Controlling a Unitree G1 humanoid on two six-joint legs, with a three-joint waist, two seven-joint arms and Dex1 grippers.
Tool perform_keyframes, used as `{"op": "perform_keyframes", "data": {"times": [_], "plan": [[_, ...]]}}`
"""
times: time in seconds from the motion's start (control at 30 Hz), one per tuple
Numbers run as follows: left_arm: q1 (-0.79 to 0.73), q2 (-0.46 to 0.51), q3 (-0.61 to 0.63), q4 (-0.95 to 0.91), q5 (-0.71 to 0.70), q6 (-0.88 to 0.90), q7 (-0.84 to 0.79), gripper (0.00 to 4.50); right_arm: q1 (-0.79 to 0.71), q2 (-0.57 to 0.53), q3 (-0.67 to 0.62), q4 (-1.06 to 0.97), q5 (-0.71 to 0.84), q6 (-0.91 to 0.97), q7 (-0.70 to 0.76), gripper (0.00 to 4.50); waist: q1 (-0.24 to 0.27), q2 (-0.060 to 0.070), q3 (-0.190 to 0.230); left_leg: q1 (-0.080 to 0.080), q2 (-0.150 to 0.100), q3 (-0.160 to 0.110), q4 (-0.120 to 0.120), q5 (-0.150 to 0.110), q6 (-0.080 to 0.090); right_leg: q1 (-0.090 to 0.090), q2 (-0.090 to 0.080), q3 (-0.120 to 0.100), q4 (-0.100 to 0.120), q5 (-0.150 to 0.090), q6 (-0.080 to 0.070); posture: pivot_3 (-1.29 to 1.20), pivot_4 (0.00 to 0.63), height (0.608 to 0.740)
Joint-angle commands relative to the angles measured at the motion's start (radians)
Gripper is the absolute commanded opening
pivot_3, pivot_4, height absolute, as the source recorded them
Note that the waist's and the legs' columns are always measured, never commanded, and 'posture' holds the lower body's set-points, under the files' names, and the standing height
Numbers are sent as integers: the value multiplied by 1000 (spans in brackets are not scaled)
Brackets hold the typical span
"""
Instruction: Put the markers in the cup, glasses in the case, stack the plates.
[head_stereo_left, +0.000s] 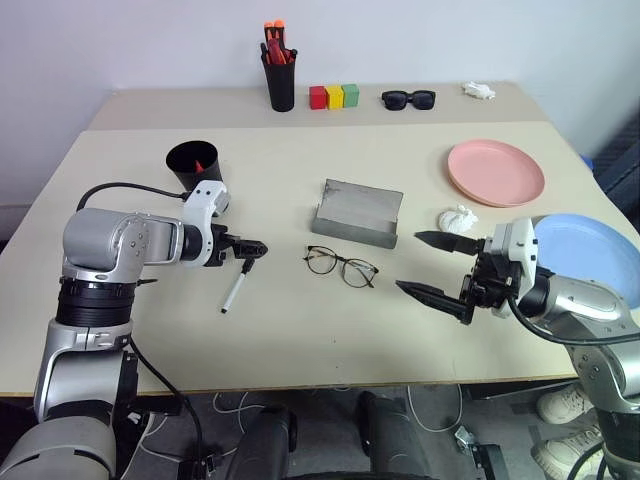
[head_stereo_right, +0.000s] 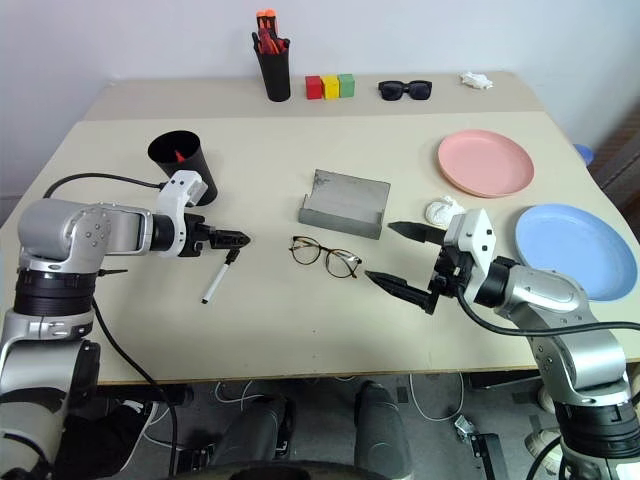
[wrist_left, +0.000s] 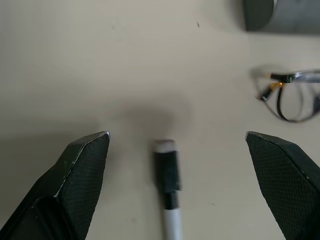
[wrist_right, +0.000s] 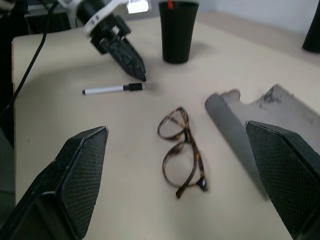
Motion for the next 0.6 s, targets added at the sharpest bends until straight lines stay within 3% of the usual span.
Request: {"op": "perform_keyframes", "data": {"times": [0.03, 0.2, 0.3, 0.53, 0.6], "plan": [[-26, 20, -48, -7, 2, 4, -30, 4467, -8, 2, -31, -42, 11, -19, -13, 4500, 2, 0, 0, 0, 0, 0, 0, 0, 0, 0, 0, 0, 0, 0, 0, 0, 150, 740], [-28, 49, -148, 10, 19, -46, -90, 4467, -1, 9, -33, -53, 14, -18, -25, 4500, 4, 0, 0, 0, 0, 0, 0, 0, 0, 0, 0, 0, 0, 0, 0, 0, 150, 740], [-28, 58, -201, 48, 58, -98, -106, 3676, 3, 11, -37, -56, 15, -18, -32, 4500, 5, 0, 0, 0, 0, 0, 0, 0, 0, 1, 0, 0, 0, 0, 0, 0, 150, 740], [-28, 42, -222, 66, 65, -94, -144, 166, 12, 14, -41, -57, 13, -25, -45, 4500, 6, 1, -1, 0, 0, 0, 0, 0, 0, 1, -1, 0, 0, 0, 0, 0, 150, 740], [-34, 38, -218, 73, 73, -99, -144, 25, 11, 16, -42, -57, 14, -27, -52, 4500, 7, 1, -1, 1, 0, 0, 0, 0, 0, 1, -1, 0, 0, 0, 0, 0, 150, 740]]}}
